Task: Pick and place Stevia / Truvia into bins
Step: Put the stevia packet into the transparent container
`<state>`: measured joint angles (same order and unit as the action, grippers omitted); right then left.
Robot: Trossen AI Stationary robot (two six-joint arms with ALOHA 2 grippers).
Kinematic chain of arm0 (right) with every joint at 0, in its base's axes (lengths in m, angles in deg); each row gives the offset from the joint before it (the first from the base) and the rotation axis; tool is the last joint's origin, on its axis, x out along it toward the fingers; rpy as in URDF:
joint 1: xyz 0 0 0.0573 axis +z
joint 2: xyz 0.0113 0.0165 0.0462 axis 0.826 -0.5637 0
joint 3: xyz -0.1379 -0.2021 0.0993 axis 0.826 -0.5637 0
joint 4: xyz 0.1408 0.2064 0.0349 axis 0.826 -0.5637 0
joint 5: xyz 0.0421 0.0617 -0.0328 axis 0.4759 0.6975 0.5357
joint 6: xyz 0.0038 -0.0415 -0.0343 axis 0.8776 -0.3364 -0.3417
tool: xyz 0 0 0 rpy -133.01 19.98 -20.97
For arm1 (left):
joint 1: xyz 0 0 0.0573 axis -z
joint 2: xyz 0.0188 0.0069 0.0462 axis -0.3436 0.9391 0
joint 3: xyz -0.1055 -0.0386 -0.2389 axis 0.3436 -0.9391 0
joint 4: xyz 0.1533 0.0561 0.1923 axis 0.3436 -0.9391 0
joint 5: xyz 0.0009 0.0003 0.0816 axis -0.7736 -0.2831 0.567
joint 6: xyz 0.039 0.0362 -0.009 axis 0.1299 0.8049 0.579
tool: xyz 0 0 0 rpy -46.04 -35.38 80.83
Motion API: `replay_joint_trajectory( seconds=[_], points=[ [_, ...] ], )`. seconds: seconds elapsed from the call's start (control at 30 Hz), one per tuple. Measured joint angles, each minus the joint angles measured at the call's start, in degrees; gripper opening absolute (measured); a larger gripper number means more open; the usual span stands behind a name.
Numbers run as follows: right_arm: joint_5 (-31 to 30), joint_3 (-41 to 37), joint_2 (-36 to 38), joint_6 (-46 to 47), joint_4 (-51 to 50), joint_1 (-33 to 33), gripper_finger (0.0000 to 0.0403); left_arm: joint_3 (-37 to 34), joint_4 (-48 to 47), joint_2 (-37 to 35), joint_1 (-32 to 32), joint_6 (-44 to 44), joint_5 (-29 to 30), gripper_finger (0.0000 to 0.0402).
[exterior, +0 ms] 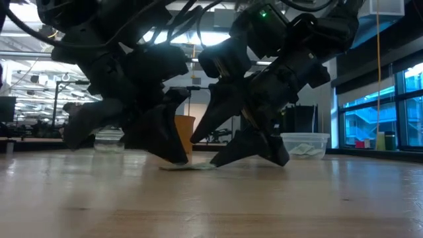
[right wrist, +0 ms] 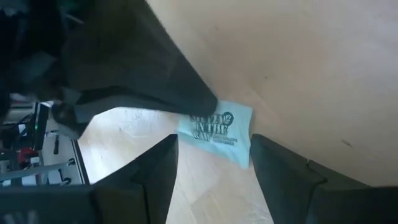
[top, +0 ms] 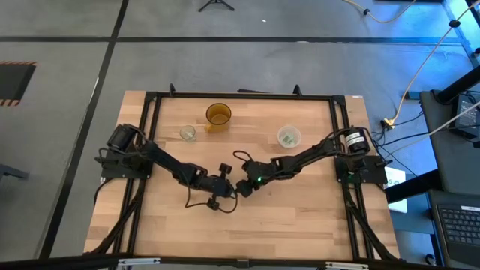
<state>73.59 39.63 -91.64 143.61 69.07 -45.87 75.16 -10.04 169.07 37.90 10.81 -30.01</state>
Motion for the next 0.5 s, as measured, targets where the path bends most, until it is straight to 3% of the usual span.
replay_joint_trajectory(
  seconds=[0.33,0.5],
  points=[
    [1.6,0.0,0.0,1.3,-0.7,0.0,0.0205,0.3,6.4,4.4,0.6,-2.4,-1.9,0.0002],
    [3.7,0.0,0.0,1.4,-1.8,0.0,0.0178,0.3,6.2,4.5,0.6,-2.4,-1.9,0.0002]
  ],
)
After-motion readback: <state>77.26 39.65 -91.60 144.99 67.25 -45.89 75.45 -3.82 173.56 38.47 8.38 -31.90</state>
